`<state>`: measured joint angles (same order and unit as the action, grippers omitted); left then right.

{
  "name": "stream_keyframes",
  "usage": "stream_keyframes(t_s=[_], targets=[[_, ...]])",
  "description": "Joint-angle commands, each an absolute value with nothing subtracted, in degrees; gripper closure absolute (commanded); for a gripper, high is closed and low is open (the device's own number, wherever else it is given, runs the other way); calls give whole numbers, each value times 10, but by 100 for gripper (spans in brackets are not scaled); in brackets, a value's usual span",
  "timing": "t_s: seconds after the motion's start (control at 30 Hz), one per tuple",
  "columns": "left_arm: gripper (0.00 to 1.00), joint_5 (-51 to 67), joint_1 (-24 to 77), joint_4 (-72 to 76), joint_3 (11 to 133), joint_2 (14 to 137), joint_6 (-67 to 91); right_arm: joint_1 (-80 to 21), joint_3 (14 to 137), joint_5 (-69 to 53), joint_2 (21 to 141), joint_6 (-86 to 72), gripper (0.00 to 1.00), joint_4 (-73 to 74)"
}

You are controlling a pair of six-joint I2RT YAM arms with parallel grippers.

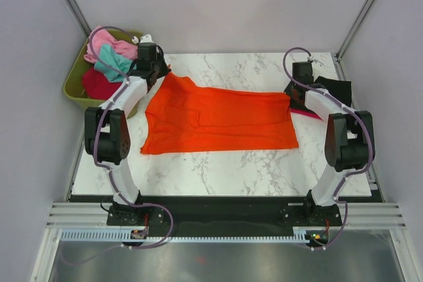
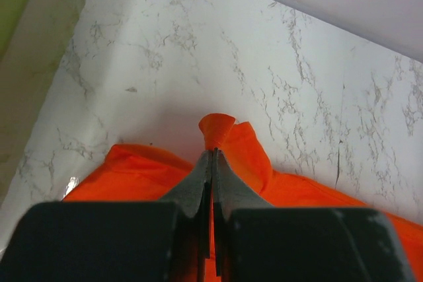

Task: Fold and stack the t-shirts
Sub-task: Fold the tshirt

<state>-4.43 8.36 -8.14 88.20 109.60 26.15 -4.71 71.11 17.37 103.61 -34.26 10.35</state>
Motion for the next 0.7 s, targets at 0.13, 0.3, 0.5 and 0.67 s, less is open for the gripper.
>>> stream_keyframes(t_s=[0.13,0.3,0.5,0.67], targets=[[98,-52,81,-12,787,1012,234,-47,679,174,973,-334,100,101],[98,-68,83,-13,744,973,229,-47,661,166,964,-331,100,102],[98,-114,92,-41,707,916,231,-47,649,159,962,-332,100,103],[98,-150,111,-52,675,868,241,-47,634,156,955,-333,100,104]])
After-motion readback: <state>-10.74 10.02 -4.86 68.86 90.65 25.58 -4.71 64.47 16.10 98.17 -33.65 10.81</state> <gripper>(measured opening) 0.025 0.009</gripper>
